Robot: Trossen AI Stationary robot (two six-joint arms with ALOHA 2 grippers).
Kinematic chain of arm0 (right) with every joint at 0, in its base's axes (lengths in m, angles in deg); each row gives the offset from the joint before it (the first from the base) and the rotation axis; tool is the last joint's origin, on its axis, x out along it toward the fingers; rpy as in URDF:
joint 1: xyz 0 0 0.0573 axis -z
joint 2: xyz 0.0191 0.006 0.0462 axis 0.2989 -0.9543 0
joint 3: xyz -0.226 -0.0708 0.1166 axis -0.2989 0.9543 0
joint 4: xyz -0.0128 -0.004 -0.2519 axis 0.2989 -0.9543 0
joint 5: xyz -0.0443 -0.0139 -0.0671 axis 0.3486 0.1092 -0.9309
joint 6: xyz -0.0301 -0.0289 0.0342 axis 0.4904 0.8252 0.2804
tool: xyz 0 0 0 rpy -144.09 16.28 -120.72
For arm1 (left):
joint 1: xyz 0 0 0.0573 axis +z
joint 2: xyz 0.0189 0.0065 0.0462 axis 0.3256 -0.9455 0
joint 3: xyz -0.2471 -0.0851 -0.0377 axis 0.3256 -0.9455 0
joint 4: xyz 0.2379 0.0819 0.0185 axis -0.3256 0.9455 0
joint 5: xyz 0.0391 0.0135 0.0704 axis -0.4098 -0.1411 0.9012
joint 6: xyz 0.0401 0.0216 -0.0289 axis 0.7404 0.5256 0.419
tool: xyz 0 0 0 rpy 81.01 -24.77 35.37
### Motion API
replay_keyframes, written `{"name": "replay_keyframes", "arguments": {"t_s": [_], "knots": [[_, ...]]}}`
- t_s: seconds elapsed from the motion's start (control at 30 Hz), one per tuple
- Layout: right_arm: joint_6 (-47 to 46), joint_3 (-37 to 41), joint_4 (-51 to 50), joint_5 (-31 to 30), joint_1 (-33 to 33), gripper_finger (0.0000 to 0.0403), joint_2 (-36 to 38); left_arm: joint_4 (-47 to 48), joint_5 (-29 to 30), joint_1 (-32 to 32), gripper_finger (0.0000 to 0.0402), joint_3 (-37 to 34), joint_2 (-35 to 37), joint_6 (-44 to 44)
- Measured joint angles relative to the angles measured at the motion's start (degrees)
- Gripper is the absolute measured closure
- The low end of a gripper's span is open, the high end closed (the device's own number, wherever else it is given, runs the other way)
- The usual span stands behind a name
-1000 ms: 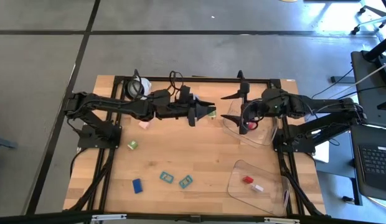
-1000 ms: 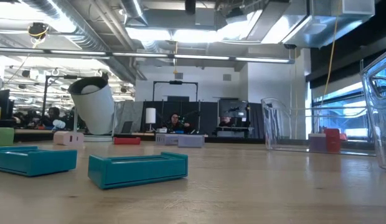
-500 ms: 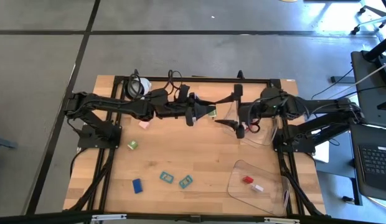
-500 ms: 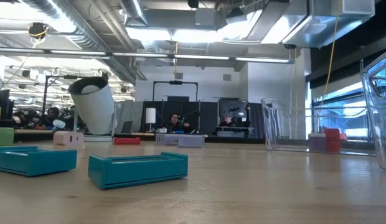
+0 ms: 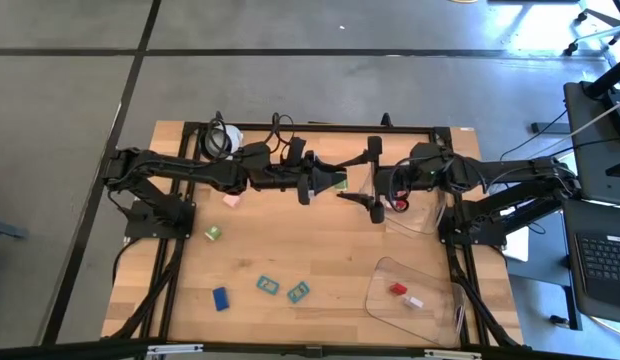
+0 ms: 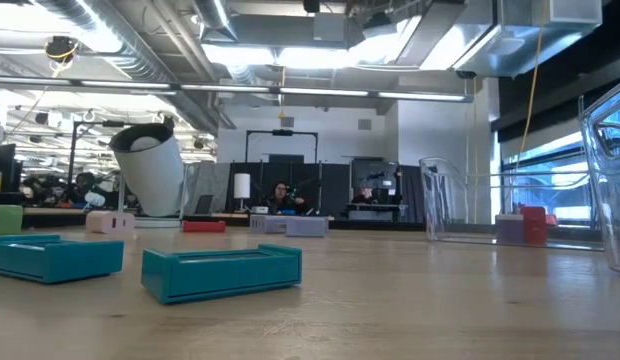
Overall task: Pick & Place Office items
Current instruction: Put the right green charger adapter into the top transparent bin
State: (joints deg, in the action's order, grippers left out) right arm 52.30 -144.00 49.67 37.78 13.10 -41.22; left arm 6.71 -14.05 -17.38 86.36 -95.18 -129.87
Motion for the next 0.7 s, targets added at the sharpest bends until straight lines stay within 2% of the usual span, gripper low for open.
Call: {"name": "replay_keyframes", "arguments": {"t_s": [0.2, 0.47, 0.7], "knots": [[-2.0, 0.0, 0.0, 0.0, 0.0, 0.0104, 0.0, 0.0, 0.0, 0.0, 0.0267, 0.0, 0.0, 0.0], [-1.5, 0.0, 0.0, 0.1, 0.0, 0.0172, 0.0, 0.3, -0.4, 0.0, 0.0266, 0.0, 0.0, -0.7], [-1.6, 0.0, 0.1, 0.2, 0.0, 0.0224, 0.0, 0.3, -0.1, 0.0, 0.0248, 0.0, -0.1, 0.1]]}}
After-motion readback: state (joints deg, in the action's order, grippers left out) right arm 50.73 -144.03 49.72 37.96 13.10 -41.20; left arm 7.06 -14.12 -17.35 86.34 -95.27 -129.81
